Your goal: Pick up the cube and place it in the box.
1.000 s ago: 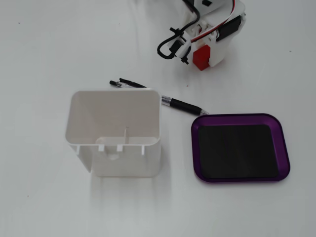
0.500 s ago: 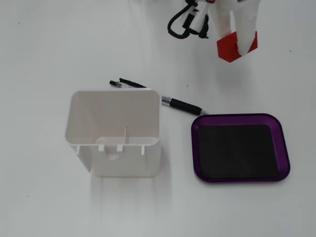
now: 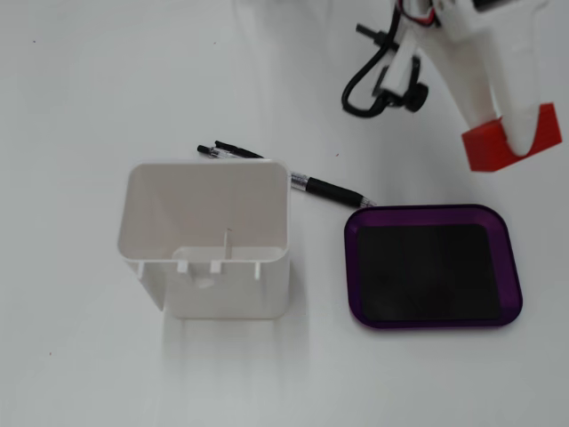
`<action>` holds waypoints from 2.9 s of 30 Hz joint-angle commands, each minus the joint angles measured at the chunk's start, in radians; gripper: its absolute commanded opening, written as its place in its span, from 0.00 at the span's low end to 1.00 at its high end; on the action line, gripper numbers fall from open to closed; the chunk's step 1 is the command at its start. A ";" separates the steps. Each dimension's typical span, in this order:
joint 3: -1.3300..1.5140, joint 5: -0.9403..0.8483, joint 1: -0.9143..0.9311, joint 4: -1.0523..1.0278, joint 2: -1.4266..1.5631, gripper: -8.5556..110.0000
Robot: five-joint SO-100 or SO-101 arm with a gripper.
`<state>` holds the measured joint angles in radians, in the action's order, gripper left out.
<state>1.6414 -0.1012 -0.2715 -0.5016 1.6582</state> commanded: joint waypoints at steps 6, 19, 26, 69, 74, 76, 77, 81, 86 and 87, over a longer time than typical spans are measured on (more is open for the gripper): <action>-0.232 0.236 0.143 0.025 -0.232 0.07; -0.250 0.268 0.094 -0.077 -0.281 0.07; -0.262 0.129 0.011 -0.150 -0.281 0.07; -0.305 -0.014 -0.003 -0.380 -0.141 0.23; -0.268 -0.015 -0.002 -0.506 0.178 0.23; -0.193 -0.015 -0.002 -0.561 0.314 0.23; -0.141 -0.015 -0.002 -0.581 0.385 0.23; 0.178 -0.015 0.006 -0.586 0.676 0.23; 0.609 -0.015 0.025 -0.578 1.022 0.23; 0.690 -0.015 0.025 -0.568 1.088 0.23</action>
<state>2.1276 -0.1089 -0.2454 -1.0815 2.5418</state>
